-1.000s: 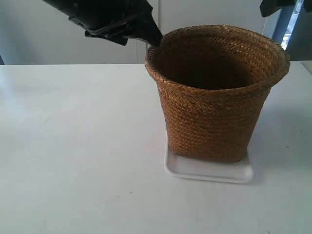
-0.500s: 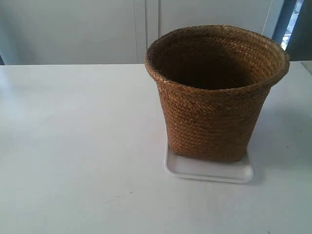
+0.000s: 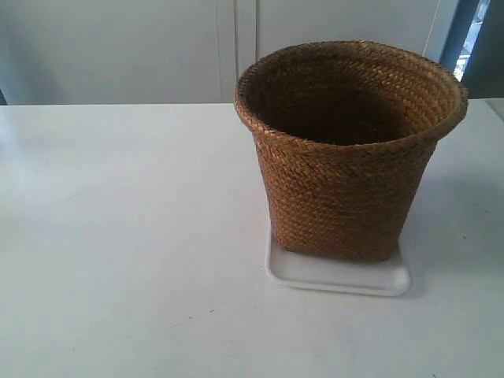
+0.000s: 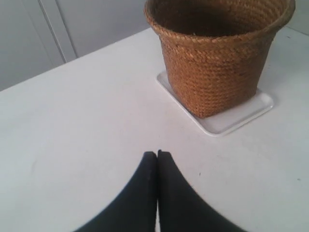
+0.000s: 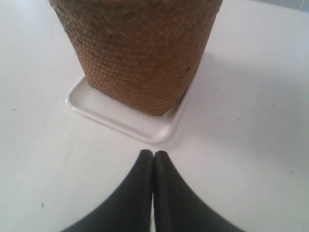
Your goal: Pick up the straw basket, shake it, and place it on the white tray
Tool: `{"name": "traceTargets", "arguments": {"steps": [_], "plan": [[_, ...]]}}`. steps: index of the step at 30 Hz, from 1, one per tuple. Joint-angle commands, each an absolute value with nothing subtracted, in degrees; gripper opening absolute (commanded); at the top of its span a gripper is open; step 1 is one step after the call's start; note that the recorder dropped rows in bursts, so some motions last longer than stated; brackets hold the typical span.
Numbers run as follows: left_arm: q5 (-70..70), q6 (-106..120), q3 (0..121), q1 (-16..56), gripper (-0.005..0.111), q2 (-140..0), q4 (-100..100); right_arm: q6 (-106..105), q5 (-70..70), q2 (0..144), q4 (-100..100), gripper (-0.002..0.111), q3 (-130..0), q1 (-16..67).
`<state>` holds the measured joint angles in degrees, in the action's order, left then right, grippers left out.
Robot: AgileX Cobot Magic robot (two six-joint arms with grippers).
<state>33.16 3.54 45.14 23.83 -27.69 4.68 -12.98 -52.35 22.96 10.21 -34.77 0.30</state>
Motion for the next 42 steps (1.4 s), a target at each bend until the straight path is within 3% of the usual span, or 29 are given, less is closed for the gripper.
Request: {"name": "traceTargets", "arguments": {"steps": [1, 20, 25, 30, 33, 42], "plan": [[35.7, 3.2, 44.8, 24.1, 0.0, -27.1, 4.7, -13.3, -54.9, 22.5, 10.1, 0.0, -34.4, 0.0], [35.4, 4.8, 43.0, 23.7, 0.0, -26.4, 2.0, -13.3, -54.9, 22.5, 10.1, 0.0, -34.4, 0.0], [24.9, 7.4, 30.9, 17.8, 0.0, -22.5, 1.1, -13.3, -54.9, 22.5, 10.3, 0.0, -34.4, 0.0], [-6.6, 7.1, 6.8, 8.8, 0.0, -12.8, 1.9, -13.3, -54.9, 22.5, 10.6, 0.0, -34.4, 0.0], [-8.6, 4.5, 0.3, 6.4, 0.0, -8.4, 1.9, -13.3, -54.9, 22.5, 10.6, 0.0, -34.4, 0.0], [-4.7, 0.9, 0.0, 5.3, 0.0, -2.7, 1.9, -13.3, -54.7, 22.5, 10.6, 0.0, -34.4, 0.0]]}}
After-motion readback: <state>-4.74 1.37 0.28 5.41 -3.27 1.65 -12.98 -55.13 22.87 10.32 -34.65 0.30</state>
